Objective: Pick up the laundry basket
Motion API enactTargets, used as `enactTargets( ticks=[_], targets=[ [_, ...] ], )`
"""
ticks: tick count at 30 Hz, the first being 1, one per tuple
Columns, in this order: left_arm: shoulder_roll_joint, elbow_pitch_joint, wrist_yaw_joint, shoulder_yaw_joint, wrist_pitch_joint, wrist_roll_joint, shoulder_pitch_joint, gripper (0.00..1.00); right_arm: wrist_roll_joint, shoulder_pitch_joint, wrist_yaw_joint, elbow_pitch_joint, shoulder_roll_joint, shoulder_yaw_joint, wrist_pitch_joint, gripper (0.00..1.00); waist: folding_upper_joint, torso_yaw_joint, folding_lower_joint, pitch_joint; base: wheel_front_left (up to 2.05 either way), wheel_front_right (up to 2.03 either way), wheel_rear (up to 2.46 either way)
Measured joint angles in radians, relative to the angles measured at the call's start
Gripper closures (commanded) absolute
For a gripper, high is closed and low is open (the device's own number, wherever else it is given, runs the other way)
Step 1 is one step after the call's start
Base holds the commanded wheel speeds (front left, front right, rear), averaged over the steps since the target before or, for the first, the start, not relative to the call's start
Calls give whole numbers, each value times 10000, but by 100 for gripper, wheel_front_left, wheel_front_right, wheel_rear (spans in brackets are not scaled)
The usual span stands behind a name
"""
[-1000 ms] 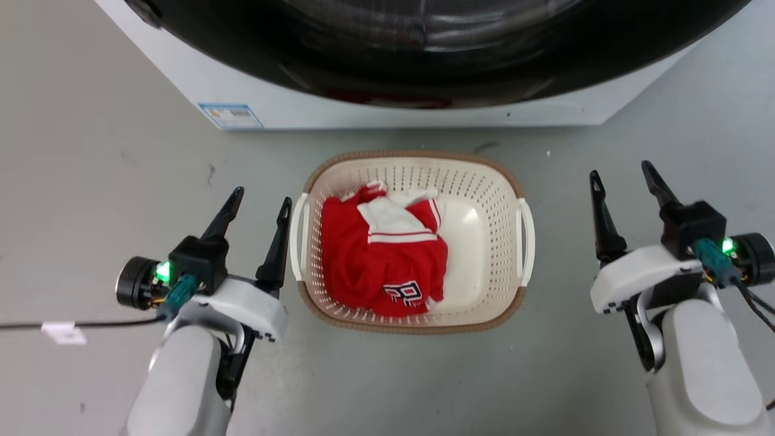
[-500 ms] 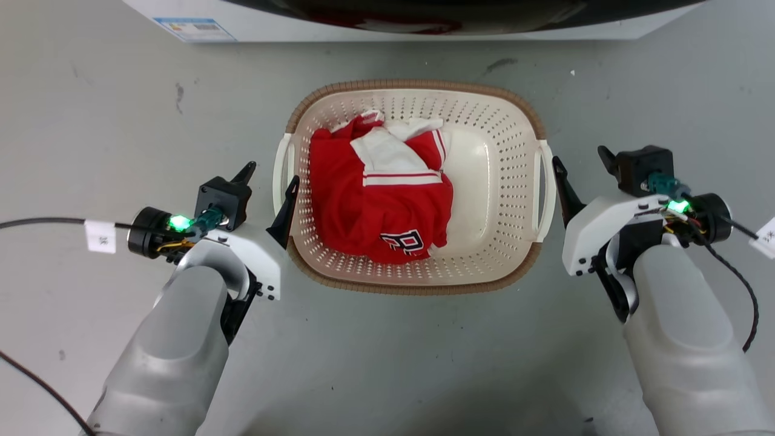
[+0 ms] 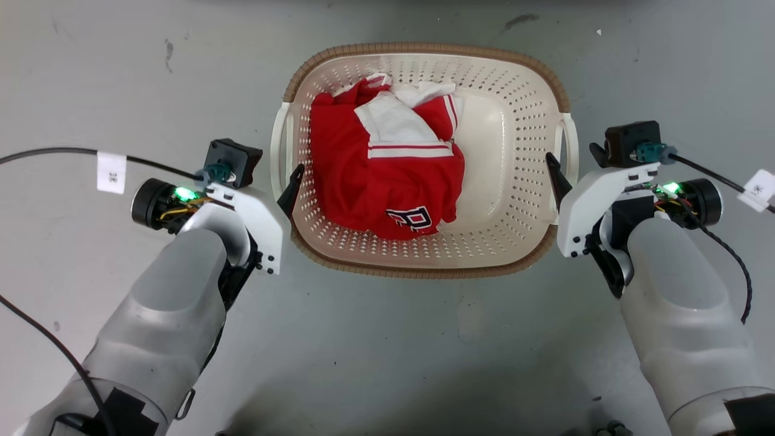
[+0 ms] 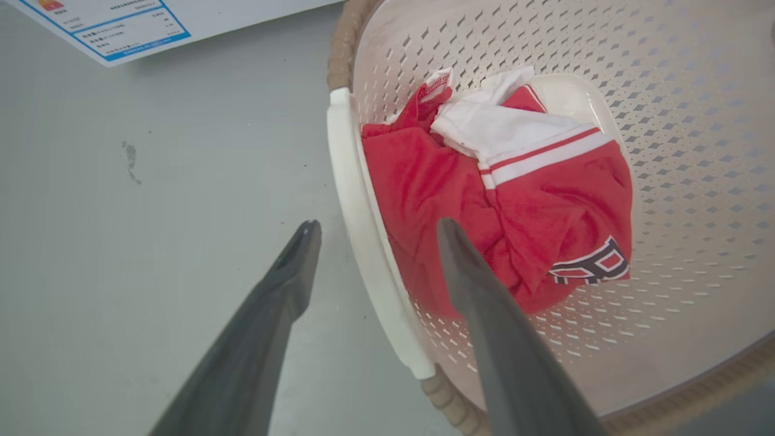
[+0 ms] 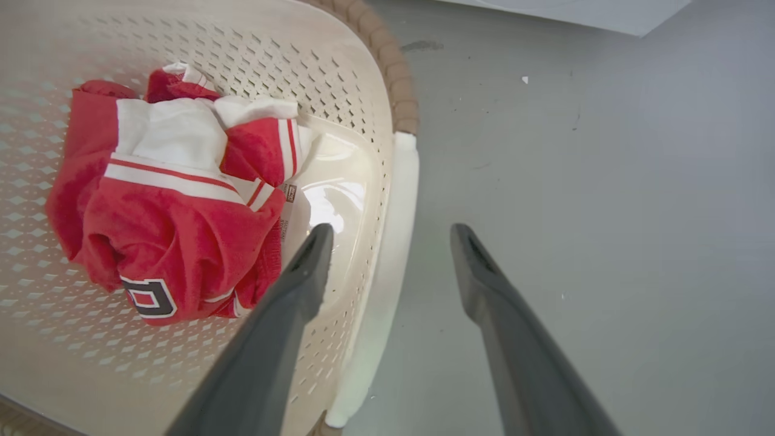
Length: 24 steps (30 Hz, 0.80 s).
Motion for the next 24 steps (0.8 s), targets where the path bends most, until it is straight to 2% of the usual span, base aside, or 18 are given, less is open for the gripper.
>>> enactTargets(
  ticks=[15, 24],
  targets=[
    [639, -245, 0, -2278, 1262, -2491, -1013, 0, 709, -1212, 0, 1597, 4, 794, 999, 0, 0, 53, 0, 588, 0, 0, 0],
    [809, -213, 0, -3181, 1103, -3302, -1562, 0, 652, -1604, 0, 2065, 2, 784, 972, 0, 0, 59, -1, 758, 0, 0, 0]
  ],
)
